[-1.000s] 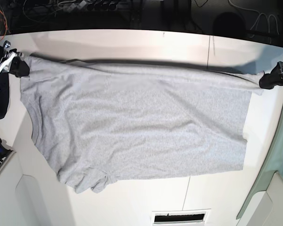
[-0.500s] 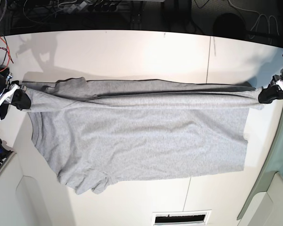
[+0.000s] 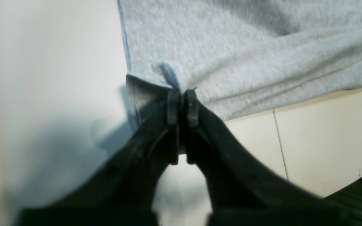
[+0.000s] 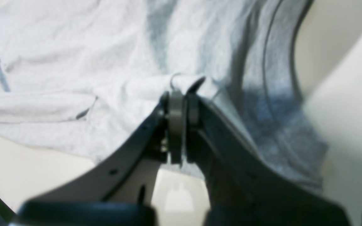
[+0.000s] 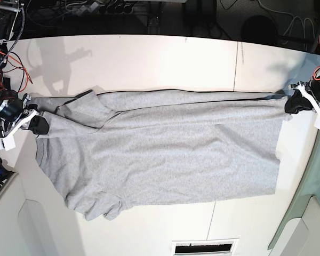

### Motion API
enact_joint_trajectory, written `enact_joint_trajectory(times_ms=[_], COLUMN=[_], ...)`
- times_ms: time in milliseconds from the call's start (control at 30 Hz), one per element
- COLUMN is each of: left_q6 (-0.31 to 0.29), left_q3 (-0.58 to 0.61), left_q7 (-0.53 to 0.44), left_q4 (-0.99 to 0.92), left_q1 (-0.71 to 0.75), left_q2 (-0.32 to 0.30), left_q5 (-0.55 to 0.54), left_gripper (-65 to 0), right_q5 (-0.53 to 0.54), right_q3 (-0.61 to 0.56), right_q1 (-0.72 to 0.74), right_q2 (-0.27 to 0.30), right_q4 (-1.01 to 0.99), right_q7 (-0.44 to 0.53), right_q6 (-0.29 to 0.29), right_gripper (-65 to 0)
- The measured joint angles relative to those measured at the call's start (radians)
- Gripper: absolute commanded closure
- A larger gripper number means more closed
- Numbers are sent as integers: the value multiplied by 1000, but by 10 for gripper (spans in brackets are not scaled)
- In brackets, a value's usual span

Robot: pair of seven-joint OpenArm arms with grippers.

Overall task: Layout the t-shirt on the table in an organized manner, then fold the t-shirt properly
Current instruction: 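Lower the stretched shirt edge onto the table with both grippers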

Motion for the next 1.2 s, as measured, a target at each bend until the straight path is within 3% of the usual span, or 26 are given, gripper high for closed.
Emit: enact_joint_trajectory(times_ms=[100, 167, 367, 467, 633, 800, 1000, 1100, 1200], left_q6=[0, 0, 0, 0, 1, 2, 4, 111, 143], left_q3=[0, 0, -35, -84, -100, -100, -100, -100, -100], left_q7=[-3, 8, 170, 207, 248, 246, 217, 130, 87], left_q4=[0, 0, 0, 1, 1, 1, 0, 0, 0], left_q1=[0, 0, 3, 8, 28, 34, 52, 47, 50], left_q2=[0, 0, 3, -1, 5, 53, 137, 157, 161], left_q5=[0, 0, -163, -261, -311, -291, -187, -45, -11], left_gripper=[-217, -235, -235, -235, -261, -323, -332, -332, -332], right_q5=[-1, 0, 0, 0, -4, -18, -29, -14, -2], right_q3=[1, 1, 38, 105, 181, 182, 183, 183, 183], right_q1=[0, 1, 0, -6, -91, -169, -207, -195, -191], right_q2=[1, 1, 1, 2, 3, 1, -16, -24, -24], right_q4=[-2, -2, -2, -2, -2, -3, -31, -81, -124], right_q7=[3, 3, -23, -47, -41, 17, 57, 116, 159], right_q6=[-1, -2, -11, -14, -29, -38, -49, -47, -39], right_gripper=[-291, -400, -405, -405, -405, -405, -405, -405, -405])
